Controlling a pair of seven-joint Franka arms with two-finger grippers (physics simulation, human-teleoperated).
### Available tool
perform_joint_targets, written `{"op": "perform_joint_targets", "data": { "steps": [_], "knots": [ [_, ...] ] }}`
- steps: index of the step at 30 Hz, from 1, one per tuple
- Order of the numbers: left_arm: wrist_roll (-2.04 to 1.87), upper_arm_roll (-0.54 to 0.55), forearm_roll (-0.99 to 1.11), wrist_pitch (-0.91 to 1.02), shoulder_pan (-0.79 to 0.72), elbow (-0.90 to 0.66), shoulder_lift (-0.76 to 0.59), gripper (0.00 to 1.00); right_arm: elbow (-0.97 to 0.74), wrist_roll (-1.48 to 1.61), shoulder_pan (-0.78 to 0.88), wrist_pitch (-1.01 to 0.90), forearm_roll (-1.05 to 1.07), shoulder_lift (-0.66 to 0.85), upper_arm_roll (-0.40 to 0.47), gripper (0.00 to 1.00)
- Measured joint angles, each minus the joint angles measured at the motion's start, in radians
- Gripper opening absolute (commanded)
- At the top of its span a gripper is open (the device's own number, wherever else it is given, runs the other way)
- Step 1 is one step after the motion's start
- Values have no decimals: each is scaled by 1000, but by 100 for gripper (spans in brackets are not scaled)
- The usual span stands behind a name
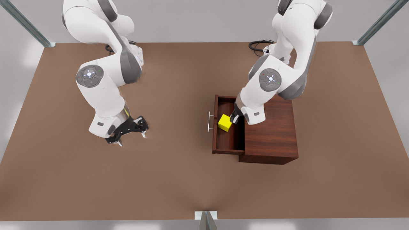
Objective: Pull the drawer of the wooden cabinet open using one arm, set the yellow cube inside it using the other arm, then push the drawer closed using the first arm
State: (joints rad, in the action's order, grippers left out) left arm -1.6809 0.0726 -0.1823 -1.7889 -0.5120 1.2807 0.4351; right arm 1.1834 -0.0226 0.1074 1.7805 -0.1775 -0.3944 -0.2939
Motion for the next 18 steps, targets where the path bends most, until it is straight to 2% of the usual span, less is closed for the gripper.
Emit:
{"op": "perform_joint_targets", "data": {
  "steps": [3,5,9,18],
  "knots": [
    [-126,-3,-9,-139,-52,-11,65,21,202,-23,-127,-50,26,139,-12,100],
    [-201,-3,-2,-217,-89,-13,106,21,252,-35,-159,-69,41,168,-5,100],
    [-326,-2,22,-315,-133,-12,174,21,261,-44,-142,-87,74,162,97,100],
    [-496,-2,47,-382,-159,49,246,21,256,-54,-152,-89,116,161,96,100]
  ]
}}
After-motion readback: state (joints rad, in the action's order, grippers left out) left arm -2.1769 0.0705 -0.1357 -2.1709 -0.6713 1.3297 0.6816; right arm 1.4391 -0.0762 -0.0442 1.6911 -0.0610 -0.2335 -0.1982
